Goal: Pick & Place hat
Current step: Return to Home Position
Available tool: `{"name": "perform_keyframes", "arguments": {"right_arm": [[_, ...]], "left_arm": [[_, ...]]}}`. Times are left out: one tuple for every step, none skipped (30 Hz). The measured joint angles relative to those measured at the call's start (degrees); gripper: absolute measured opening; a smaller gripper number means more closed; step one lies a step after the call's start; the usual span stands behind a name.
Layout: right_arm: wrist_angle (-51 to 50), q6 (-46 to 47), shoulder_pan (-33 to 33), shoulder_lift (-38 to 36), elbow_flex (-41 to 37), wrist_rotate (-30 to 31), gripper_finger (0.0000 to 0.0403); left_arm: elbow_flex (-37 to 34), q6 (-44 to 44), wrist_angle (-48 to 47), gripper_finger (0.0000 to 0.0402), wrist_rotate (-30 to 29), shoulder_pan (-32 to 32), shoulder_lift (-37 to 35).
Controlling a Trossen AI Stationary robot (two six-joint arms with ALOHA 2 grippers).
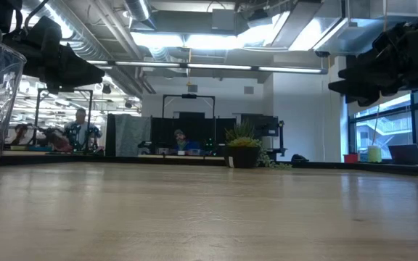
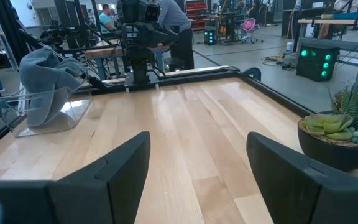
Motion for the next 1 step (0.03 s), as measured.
{"name": "perform_keyframes", "arguments": {"right_arm": [[0.00,0.00,0.00,0.00,0.00,0.00,0.0266]], "left_arm": [[0.00,-0.02,0.00,0.0150,0.00,0.00,0.00]]}}
